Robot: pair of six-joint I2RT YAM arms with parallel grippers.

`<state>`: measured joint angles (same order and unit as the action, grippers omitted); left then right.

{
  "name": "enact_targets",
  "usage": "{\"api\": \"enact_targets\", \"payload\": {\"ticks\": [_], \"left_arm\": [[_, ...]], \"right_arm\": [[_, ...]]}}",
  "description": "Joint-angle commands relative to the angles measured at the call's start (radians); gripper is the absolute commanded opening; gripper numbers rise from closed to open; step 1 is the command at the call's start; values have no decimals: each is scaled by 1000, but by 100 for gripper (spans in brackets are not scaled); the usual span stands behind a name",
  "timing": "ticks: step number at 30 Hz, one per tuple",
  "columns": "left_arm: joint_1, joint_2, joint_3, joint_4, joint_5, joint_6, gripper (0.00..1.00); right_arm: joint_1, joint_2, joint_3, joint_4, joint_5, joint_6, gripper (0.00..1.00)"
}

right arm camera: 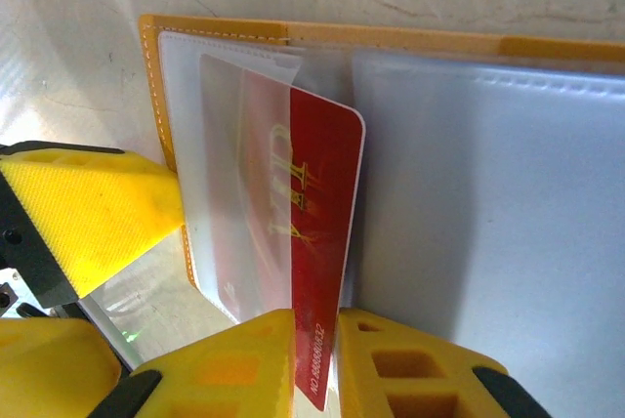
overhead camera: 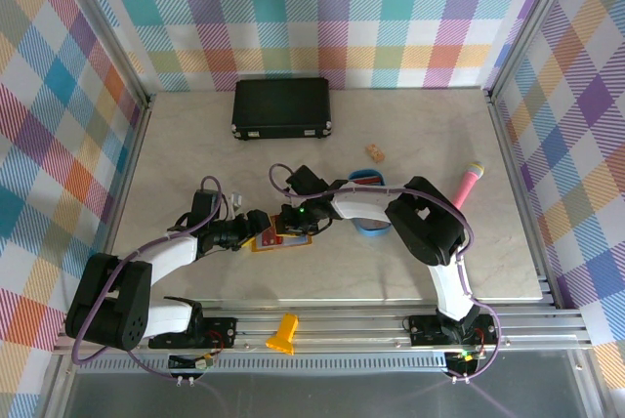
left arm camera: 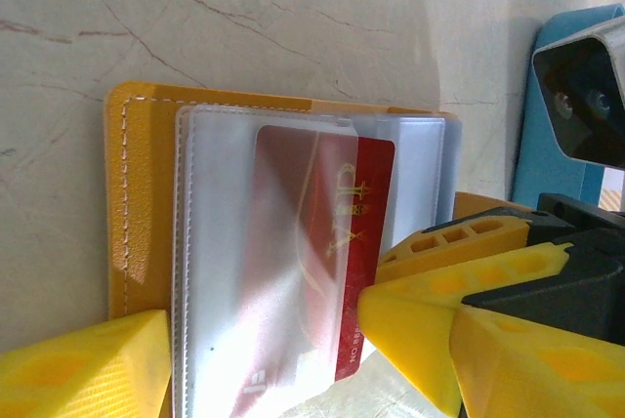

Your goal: Put the credit cards into the card holder

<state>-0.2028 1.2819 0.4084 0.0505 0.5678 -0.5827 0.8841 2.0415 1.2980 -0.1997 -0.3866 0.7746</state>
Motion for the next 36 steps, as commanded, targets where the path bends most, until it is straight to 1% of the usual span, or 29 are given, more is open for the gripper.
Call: {"api": "enact_targets", "payload": {"ticks": [1, 9, 14, 18, 21, 24, 29, 34, 36], "left_arm": [[-12, 2, -10, -57, -26, 5, 74], [-12, -2, -14, -55, -25, -2, 64], [-12, -5, -10, -75, -44, 1, 63], [-13, -4, -3, -91, -56, 8, 63], [-12, -3, 0, -96, -59, 12, 63], [-12, 1, -1, -95, -60, 12, 62], [-12, 0, -1, -99, -75, 11, 53], [-12, -3, 3, -109, -80, 15, 45], [-12, -5, 3, -112, -82, 18, 44]], "right_arm": [[13, 23, 26, 5, -29, -16, 19], [16, 32, 29, 44, -33, -20, 17], [15, 5, 24, 43, 6, -24, 27], [13, -34, 21, -14, 77, -31, 28], [12, -52, 31, -66, 130, -40, 27], [11, -32, 72, -116, 136, -55, 23], [11, 0, 131, -168, 146, -69, 16], [12, 41, 191, -218, 149, -80, 13], [12, 54, 215, -237, 153, -84, 12]]}}
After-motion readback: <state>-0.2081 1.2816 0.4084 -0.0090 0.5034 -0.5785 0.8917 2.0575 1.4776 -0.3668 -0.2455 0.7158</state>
